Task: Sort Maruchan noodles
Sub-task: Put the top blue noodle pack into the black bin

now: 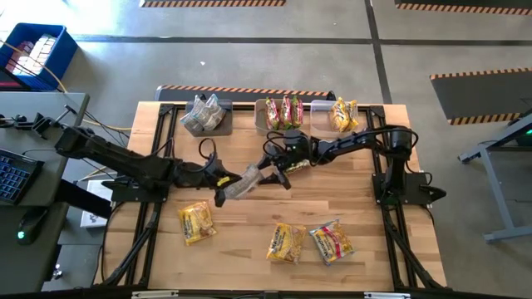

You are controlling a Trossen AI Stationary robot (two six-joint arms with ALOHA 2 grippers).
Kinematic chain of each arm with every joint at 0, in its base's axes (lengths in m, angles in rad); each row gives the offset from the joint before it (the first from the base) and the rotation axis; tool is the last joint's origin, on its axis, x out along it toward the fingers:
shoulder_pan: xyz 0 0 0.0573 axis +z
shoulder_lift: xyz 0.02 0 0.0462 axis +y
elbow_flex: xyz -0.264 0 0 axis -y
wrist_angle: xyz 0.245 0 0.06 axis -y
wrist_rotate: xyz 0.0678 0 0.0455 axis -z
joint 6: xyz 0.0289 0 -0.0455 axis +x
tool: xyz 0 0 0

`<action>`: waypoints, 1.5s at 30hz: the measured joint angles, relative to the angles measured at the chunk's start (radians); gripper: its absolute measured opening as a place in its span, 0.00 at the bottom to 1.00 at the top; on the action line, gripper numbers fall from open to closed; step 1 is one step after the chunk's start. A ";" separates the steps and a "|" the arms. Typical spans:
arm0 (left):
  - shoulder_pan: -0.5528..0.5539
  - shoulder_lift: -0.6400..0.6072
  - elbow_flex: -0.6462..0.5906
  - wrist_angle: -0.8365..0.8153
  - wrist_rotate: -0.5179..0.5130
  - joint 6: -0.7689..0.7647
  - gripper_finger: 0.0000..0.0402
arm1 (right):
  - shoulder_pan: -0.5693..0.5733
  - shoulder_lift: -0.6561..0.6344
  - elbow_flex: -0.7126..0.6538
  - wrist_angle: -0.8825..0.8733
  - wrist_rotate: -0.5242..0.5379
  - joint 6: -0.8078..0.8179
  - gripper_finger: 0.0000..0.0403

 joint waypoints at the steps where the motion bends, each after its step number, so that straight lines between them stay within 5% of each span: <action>1: 0.005 0.000 0.000 0.003 -0.001 0.000 0.00 | 0.002 0.000 0.000 0.010 -0.016 0.009 0.66; 12: 0.044 0.000 0.000 0.083 -0.026 0.008 0.00 | 0.011 0.000 0.000 0.062 -0.025 0.025 0.61; 27: 0.045 0.000 0.000 0.159 -0.041 -0.009 0.00 | 0.004 0.000 0.000 0.115 0.019 0.024 0.18; 33: 0.063 -0.022 0.001 0.138 0.067 -0.087 0.10 | 0.003 0.000 0.000 0.115 0.019 0.012 0.07; 45: 0.135 -0.057 0.228 -0.413 0.236 -0.194 0.41 | 0.004 0.000 0.000 0.115 0.021 -0.019 0.05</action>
